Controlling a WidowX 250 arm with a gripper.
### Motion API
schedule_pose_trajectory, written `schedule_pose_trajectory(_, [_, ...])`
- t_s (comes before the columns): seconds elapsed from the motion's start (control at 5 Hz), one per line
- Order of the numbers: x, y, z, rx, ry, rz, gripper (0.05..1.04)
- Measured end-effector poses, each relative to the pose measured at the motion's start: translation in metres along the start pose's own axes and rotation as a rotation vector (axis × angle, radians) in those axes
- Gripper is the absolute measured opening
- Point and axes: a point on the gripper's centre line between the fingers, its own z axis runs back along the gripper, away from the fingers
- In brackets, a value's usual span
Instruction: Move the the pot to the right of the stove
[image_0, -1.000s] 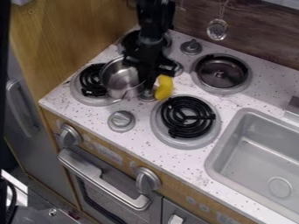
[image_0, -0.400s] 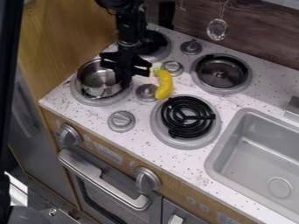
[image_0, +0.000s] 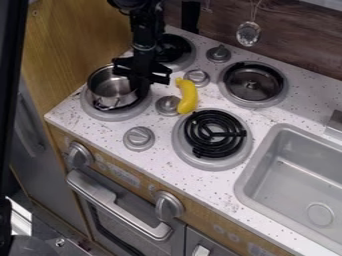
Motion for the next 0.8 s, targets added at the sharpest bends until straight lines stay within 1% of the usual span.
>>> schedule_pose_trajectory(0.2, [-0.004,-0.009,0.004,-0.024,-0.034,-0.065,0.534])
schedule_pose_trajectory(0.4, [0.006,-0.015,0.042,-0.073,-0.105,-0.112,0.821])
schedule_pose_trajectory(0.6, [-0.006,-0.018,0.064,-0.094,-0.075,-0.145,1.003])
schedule_pose_trajectory(0.8, [-0.02,-0.018,0.065,-0.076,-0.05,-0.183,0.998])
